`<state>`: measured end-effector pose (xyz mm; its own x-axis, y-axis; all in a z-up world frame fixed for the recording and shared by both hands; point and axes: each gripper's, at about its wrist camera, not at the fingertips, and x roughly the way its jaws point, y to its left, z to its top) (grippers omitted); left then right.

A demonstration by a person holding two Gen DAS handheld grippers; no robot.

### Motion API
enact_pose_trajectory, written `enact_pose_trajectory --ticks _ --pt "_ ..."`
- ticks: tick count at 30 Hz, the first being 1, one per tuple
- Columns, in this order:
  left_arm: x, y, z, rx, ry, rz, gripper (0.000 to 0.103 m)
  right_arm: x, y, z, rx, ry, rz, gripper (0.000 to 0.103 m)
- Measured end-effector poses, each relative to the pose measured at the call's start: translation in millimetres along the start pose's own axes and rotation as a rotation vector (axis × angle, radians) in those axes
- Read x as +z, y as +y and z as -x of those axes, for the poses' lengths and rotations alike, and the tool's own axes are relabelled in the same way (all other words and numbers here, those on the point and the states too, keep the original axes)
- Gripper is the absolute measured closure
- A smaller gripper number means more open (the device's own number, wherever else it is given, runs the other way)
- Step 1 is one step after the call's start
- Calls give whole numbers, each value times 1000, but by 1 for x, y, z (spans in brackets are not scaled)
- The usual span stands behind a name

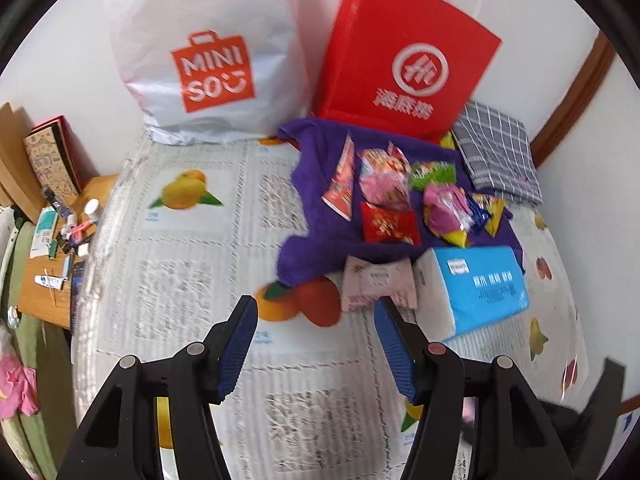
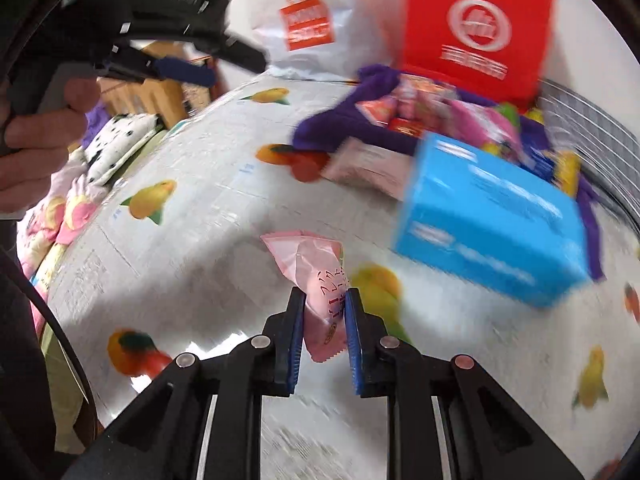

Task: Organize snacks
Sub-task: 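Grasp the pale pink packet with the left gripper while the right lifts its pink packet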

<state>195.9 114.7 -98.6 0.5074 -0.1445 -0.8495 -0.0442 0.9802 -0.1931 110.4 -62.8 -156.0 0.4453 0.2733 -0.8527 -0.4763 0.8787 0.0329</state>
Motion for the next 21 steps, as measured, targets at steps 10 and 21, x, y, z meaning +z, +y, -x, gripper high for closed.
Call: enact_pose_trajectory --ticks 10,21 --pt "-8 -28 -53 -2 84 -19 44 -33 -103 16 -198 -32 -245 83" --pt "3 -40 -103 -48 135 -32 43 -34 -134 -8 -191 -56 -282 63"
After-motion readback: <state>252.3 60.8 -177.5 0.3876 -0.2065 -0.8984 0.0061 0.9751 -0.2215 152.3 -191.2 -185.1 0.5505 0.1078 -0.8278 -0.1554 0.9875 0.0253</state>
